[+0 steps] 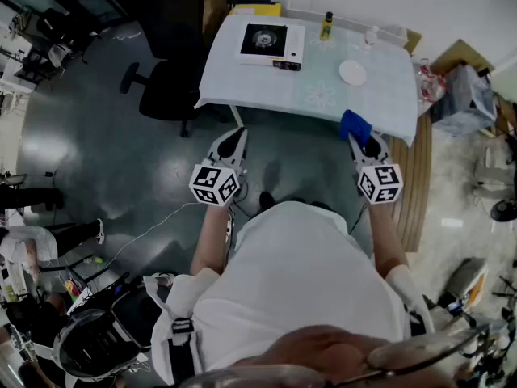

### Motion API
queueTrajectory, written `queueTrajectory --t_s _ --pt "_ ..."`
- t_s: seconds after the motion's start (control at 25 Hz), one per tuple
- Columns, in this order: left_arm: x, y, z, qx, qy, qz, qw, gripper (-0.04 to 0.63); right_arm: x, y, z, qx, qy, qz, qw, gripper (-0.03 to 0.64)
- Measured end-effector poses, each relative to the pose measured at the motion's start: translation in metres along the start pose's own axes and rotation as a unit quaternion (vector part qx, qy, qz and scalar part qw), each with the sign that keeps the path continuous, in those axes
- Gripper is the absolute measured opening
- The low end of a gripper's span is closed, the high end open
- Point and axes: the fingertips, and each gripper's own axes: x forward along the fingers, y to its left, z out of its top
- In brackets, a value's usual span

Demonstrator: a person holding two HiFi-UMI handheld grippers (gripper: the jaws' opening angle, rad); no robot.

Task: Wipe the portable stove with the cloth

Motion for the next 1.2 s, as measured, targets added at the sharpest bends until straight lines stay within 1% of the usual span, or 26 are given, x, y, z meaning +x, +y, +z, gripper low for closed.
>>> queueTrajectory --t_s 0.44,0.6,0.76,1.2 --pt "0.000 -0.004 0.002 -0.003 0.007 -0.007 0.9999 0.032 -0.001 0.003 0.002 0.002 0.002 -0.001 1.000 0.133" --pt "0.001 -0.001 -0.004 -0.006 0.016 -0.010 0.9998 0.032 0.000 0.005 0.005 0.010 -0.007 0.000 1.000 0.133" --pt "-0.001 0.001 -0.010 -0.011 0.022 -0.013 0.9996 0.032 0.001 0.009 0.003 0.016 -0.002 -0.003 1.000 0.133" --pt "-0.018 0.030 -0.013 -0.015 0.023 -0.025 0.9993 0.032 0.017 0.042 -0.002 0.017 0.005 -0.006 1.000 0.133"
